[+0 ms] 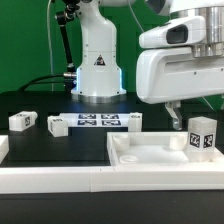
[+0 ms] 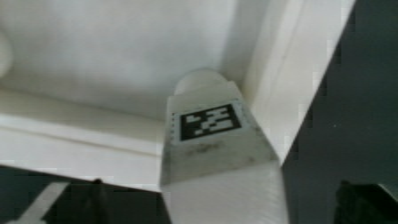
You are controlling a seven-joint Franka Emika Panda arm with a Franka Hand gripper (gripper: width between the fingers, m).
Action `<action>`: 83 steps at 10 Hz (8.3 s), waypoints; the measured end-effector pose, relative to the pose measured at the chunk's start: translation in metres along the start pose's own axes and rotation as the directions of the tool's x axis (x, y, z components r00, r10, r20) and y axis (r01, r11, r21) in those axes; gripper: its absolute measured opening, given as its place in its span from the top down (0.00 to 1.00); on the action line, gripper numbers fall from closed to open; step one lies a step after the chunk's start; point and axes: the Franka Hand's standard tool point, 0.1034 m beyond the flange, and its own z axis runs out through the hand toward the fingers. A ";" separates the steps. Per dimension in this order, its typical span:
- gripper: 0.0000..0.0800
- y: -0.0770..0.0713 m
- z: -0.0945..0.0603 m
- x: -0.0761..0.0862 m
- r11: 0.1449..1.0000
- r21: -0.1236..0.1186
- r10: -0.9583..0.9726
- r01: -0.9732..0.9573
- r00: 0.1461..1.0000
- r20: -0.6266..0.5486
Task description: Assemble square table
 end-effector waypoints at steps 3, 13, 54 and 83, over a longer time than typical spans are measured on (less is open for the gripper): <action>0.64 0.000 0.000 0.000 1.000 0.000 0.003 -0.003 1.000 0.000; 0.64 -0.001 -0.001 0.000 0.801 0.002 0.599 -0.599 0.801 -0.001; 0.19 0.009 -0.007 -0.177 0.906 -0.037 0.421 -0.421 0.907 -0.020; 0.19 -0.014 0.026 -0.238 0.890 -0.027 0.224 -0.456 0.384 0.896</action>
Offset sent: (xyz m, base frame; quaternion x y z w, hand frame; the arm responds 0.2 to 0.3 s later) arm 0.0000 0.0000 0.0000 0.0000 0.0000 0.0650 0.9979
